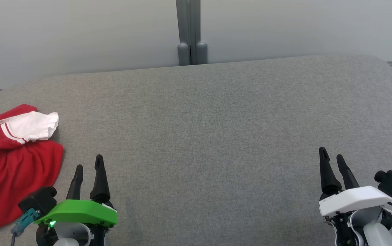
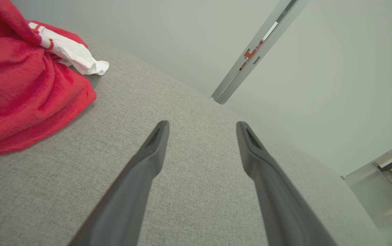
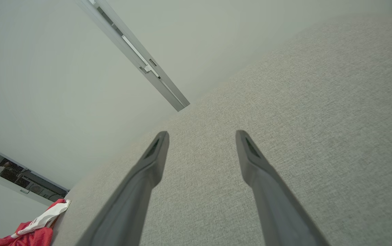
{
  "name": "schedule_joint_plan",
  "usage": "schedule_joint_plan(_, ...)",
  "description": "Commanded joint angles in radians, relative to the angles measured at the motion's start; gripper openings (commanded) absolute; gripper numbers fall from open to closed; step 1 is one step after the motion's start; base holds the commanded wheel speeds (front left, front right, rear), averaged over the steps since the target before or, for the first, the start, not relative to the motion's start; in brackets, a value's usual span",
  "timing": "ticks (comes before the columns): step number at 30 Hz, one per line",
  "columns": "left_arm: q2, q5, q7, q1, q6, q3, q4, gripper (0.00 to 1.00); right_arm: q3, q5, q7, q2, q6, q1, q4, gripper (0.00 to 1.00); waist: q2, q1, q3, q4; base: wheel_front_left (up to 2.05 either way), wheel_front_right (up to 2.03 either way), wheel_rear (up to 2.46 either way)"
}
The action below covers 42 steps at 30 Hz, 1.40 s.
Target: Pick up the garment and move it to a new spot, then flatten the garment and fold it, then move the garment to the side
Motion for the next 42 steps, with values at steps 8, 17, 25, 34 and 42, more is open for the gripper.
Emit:
schedule_joint_plan(8,0.008,0.123,-0.029,0.003,0.015,-0.012,-0.014,1.00,-0.003,-0.120,-0.031,-0.007,0.000,-0.013,-0.007,1.00,0.0000,0.0000,-0.001,0.004,0.00,0.00,0.00)
schedule_joint_plan(17,0.009,0.199,-0.053,0.003,0.017,-0.021,-0.014,1.00,0.003,-0.201,-0.056,-0.008,0.000,-0.015,0.003,1.00,0.0000,0.0000,0.000,0.009,0.00,0.00,0.00)
schedule_joint_plan(25,0.009,0.251,-0.072,0.004,0.027,-0.030,-0.010,1.00,0.003,-0.272,-0.074,-0.009,0.000,-0.019,0.005,1.00,0.0000,0.0000,0.001,0.010,0.00,0.00,0.00)
schedule_joint_plan(34,0.010,0.313,-0.093,0.006,0.037,-0.041,-0.014,1.00,0.009,-0.343,-0.094,-0.009,0.000,-0.016,0.003,1.00,0.0000,0.0000,0.000,0.012,0.00,0.00,0.00)
schedule_joint_plan(42,0.010,0.369,-0.108,0.007,0.044,-0.054,-0.013,1.00,0.017,-0.401,-0.111,-0.010,0.000,-0.012,-0.001,1.00,0.0000,0.0000,0.000,0.015,0.00,0.00,0.00)
